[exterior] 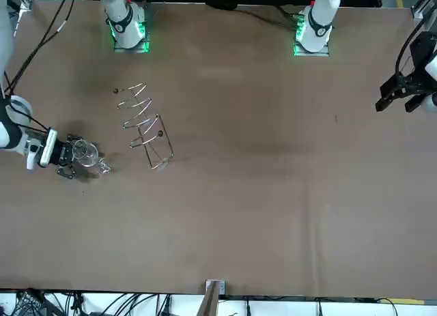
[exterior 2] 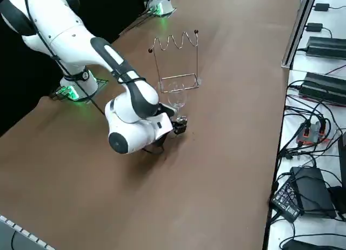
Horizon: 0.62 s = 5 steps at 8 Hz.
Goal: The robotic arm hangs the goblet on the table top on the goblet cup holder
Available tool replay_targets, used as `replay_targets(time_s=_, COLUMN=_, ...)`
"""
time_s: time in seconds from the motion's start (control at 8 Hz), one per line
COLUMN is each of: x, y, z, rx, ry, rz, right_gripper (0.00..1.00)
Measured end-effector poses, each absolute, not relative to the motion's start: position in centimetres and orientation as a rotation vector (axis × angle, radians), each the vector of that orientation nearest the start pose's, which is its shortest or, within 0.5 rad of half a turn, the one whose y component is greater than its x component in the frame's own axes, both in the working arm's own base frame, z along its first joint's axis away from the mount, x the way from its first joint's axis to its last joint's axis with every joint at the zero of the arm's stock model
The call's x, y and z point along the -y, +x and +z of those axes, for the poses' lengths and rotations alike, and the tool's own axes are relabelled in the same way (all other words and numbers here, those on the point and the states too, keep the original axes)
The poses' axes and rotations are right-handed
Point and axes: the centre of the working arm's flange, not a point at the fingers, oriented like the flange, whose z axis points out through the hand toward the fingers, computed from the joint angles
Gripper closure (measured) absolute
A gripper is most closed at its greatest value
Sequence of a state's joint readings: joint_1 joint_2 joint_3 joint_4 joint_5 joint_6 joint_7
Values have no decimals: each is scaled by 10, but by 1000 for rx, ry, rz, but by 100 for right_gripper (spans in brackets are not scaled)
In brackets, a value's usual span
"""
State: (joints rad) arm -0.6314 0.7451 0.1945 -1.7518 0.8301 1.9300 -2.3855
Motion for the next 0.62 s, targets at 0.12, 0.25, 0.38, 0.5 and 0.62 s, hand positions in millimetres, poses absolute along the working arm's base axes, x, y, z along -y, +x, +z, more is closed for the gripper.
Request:
replay_targets(time_s=0.12, x=214, y=576, z=142, rx=1493, ry=-1795, rz=-904, right_gripper=0)
replay_targets(time_s=0.25, x=211, y=577, z=140, rx=1487, ry=-1798, rz=-909, right_gripper=0)
replay_targets(time_s=0.38, x=208, y=579, z=139, rx=1473, ry=-1799, rz=-922, right_gripper=0)
replay_targets(time_s=0.5, x=203, y=581, z=139, rx=1459, ry=-1799, rz=-937, right_gripper=0)
replay_targets(time_s=0.62, x=197, y=584, z=138, rx=1456, ry=-1798, rz=-942, right_gripper=0)
